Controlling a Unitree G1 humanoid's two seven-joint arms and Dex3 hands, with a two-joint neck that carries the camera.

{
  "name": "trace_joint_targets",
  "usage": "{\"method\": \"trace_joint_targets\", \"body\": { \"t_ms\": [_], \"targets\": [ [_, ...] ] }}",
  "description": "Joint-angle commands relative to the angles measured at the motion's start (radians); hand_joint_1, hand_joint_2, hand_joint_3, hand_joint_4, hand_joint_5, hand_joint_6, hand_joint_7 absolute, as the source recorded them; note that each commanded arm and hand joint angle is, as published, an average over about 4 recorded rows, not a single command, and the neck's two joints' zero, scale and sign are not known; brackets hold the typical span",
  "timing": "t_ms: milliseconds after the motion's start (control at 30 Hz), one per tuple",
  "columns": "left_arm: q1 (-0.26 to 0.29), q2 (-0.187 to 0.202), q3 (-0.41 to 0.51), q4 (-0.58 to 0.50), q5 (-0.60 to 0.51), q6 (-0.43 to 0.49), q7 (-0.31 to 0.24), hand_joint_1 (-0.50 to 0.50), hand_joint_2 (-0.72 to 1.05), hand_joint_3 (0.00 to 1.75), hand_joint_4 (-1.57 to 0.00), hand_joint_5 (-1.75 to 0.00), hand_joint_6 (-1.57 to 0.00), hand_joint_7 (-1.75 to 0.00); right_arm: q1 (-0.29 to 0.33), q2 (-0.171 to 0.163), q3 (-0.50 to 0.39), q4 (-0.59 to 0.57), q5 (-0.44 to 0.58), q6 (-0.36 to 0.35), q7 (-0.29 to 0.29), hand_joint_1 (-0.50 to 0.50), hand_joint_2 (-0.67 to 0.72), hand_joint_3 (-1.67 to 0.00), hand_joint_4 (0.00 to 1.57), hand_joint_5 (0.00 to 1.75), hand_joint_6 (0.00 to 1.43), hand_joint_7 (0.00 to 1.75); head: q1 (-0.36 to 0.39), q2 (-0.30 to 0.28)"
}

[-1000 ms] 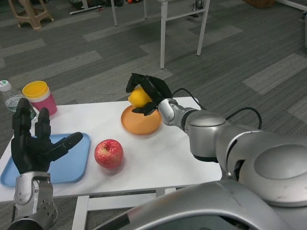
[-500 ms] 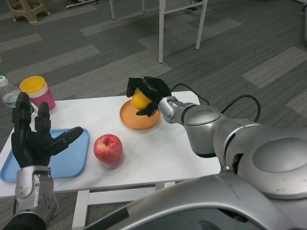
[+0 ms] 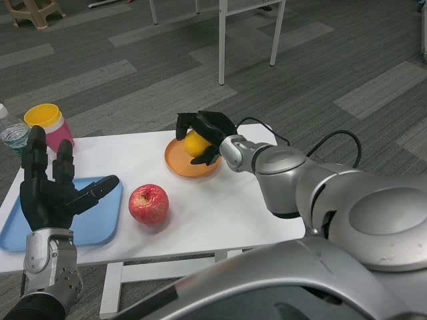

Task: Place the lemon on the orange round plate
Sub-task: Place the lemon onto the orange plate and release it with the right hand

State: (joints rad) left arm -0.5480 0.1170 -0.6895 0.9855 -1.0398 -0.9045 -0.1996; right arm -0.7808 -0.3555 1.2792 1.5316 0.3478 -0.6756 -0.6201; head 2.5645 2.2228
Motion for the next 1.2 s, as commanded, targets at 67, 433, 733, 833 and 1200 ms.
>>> {"method": "trace_joint_targets", "body": {
  "t_ms": [67, 433, 733, 833, 1200],
  "targets": [
    [-0.017, -0.005, -0.005, 0.005, -0.002, -0.001, 0.002, 0.50, 0.25, 0.09, 0.00, -0.31, 0.00, -0.14, 0.021, -0.009, -0.008, 0.004, 0.002, 0.013, 0.031, -0.42, -0.54, -1.11, 0.76, 1.26, 0.53, 1.45, 0.005, -0.008],
    [-0.010, -0.007, -0.002, 0.004, -0.003, -0.001, 0.002, 0.50, 0.25, 0.09, 0.00, -0.31, 0.00, -0.14, 0.031, -0.011, -0.008, -0.001, 0.002, 0.013, 0.063, -0.38, -0.54, -0.95, 0.11, 0.00, 0.03, 0.56, 0.006, -0.039],
    [-0.010, -0.010, 0.004, 0.008, -0.003, -0.001, 0.002, 0.50, 0.25, 0.09, 0.00, -0.31, 0.00, -0.14, 0.031, -0.011, -0.014, -0.004, 0.002, 0.011, 0.070, -0.38, -0.54, -0.58, 0.00, 0.00, 0.00, 0.21, 0.013, -0.052],
    [-0.009, -0.010, 0.005, 0.009, -0.003, -0.001, 0.002, 0.50, 0.25, 0.09, 0.00, -0.31, 0.00, -0.14, 0.032, -0.011, -0.018, -0.004, 0.001, 0.009, 0.076, -0.39, -0.54, -0.50, 0.00, 0.00, 0.00, 0.09, 0.014, -0.051],
    [-0.006, -0.010, 0.008, 0.009, -0.005, -0.001, 0.002, 0.50, 0.25, 0.09, 0.00, -0.31, 0.00, -0.14, 0.042, -0.017, -0.040, -0.006, 0.000, 0.002, 0.122, -0.44, -0.41, -0.44, 0.00, 0.00, 0.00, 0.00, 0.012, -0.055]
  ]
}}
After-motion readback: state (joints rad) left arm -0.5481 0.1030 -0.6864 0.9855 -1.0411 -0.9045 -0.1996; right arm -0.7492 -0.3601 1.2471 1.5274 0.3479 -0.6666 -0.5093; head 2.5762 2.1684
